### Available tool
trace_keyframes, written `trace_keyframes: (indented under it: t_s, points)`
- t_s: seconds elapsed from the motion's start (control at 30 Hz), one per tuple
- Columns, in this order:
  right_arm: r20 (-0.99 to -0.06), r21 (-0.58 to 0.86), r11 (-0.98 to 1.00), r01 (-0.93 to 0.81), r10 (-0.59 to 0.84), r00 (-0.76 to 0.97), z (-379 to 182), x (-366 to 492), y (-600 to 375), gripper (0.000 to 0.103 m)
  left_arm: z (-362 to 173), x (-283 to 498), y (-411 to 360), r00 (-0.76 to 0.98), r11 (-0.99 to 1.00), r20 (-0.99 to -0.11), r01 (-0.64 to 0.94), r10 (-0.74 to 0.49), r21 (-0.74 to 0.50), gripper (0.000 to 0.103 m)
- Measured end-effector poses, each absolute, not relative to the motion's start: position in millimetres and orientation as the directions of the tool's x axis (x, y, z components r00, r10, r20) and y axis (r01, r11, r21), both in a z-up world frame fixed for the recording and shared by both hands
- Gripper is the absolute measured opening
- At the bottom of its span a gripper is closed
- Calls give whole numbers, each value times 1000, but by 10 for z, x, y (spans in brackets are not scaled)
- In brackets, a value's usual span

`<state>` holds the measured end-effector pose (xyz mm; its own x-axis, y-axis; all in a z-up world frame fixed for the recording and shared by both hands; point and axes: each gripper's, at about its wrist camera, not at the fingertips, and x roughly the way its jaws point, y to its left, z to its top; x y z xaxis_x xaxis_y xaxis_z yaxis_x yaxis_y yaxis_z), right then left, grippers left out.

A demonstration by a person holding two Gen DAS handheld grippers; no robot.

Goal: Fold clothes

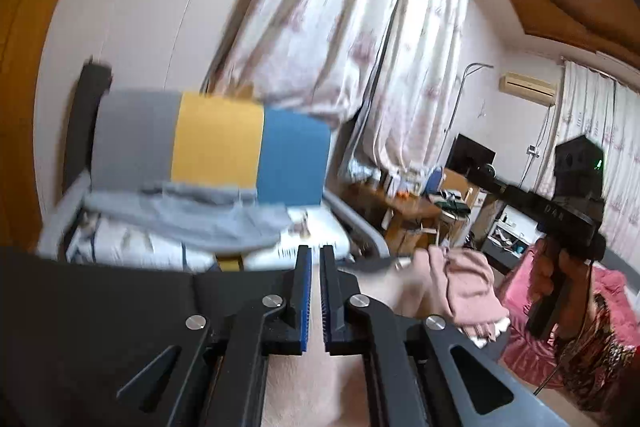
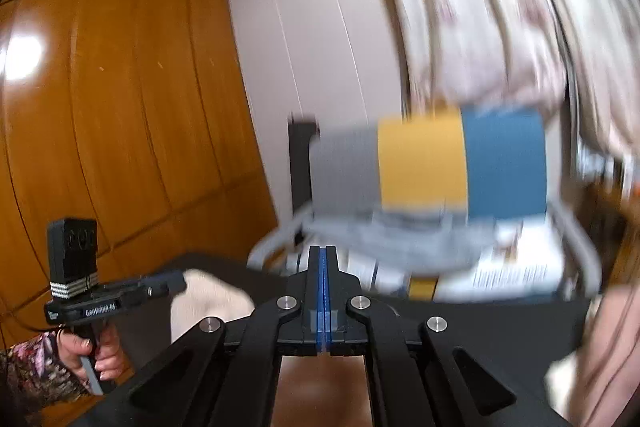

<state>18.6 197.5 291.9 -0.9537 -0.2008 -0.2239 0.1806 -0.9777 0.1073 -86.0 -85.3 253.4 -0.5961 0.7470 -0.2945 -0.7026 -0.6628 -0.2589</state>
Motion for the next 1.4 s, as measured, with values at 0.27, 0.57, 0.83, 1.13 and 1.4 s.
trace_keyframes:
  t_s: [0.27, 0.57, 0.83, 1.13, 1.4]
  points:
    - [-468, 37, -986, 163, -162, -869, 2531, -52, 1932, 102, 2258, -904, -751, -627, -747, -454, -648, 633, -146, 29]
    - [-781, -21, -998, 57, -20, -624, 516, -598, 2317, 76, 585, -1377, -705, -400, -832, -780, -489, 481, -262, 28]
    - [-868, -8, -998, 56, -20, -496, -288, -886, 2456, 16, 124, -1531, -356, -303, -809, -843, -540, 444, -232, 28]
    - [-752, 61, -998, -36, -22, -659, -100, -259, 2623, 14, -117, -1534, 416, -235, -667, -884, -738, 404, -109, 28]
    - [-758, 171, -983, -61, -92, -645, -360, -72, 2669, 14, -158, -1721, 748, -267, -652, -898, -758, 350, -29, 28]
